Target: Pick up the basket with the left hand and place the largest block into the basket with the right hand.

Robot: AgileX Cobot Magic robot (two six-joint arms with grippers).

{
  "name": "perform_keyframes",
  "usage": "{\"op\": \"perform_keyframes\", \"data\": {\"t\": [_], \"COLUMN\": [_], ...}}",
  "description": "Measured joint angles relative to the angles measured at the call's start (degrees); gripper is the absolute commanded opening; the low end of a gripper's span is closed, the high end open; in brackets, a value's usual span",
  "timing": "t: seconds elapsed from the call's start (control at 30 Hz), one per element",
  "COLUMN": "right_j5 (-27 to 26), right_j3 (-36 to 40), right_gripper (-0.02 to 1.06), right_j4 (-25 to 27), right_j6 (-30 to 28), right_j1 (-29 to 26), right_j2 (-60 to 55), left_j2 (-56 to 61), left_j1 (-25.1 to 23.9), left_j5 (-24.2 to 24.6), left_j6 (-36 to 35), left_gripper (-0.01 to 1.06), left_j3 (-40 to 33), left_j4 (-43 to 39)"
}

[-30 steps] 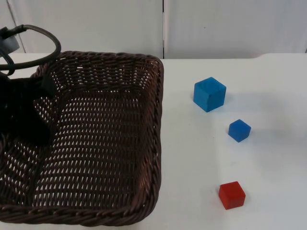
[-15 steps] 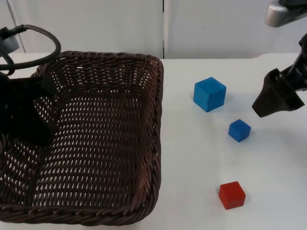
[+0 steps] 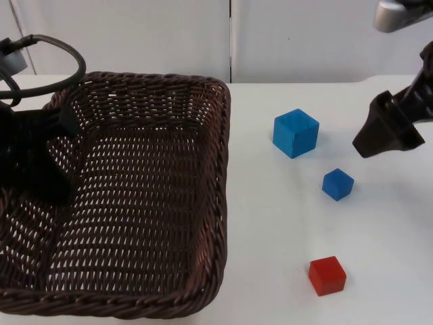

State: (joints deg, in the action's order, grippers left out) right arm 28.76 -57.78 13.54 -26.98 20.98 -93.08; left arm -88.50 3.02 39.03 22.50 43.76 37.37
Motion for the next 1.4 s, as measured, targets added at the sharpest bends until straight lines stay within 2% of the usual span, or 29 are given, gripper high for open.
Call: {"op": "perform_keyframes", "data": {"t": [0.2,0.3,0.4,0.7,0.87,1.4], "right_j5": [-3.78,-3.90,-3.10,3.15,5.40,5.22], "right_j3": [0.00,-0.48,-1.96,-13.85,-17.81,-20.52], "right_gripper": [1.05,1.05,1.05,1.05,1.05,1.05], "right_j4": [0.00,-0.47,-1.14,-1.19,-1.19,-2.57], "right_j6": [-0.09,-0.23,-0.23,-0.23,-0.23,-0.23], "right_j1": [0.00,0.00,0.00,0.00,0.00,0.00], "right_j2": [-0.12,-0.12,-0.62,-7.98,-12.25,-20.57], "left_j2": [0.00,0.00,0.00,0.00,0.00,0.00], "left_j1": [0.00,0.00,0.00,0.00,0.00,0.00], "left_j5": [0.00,0.00,0.00,0.00,0.00,0.00], "left_j6": [0.00,0.00,0.00,0.00,0.00,0.00], "left_gripper": [0.00,0.00,0.00,0.00,0.00,0.00], "left_j3": [0.00,0.00,0.00,0.00,0.00,0.00], "left_j4": [0.00,0.00,0.00,0.00,0.00,0.00]}}
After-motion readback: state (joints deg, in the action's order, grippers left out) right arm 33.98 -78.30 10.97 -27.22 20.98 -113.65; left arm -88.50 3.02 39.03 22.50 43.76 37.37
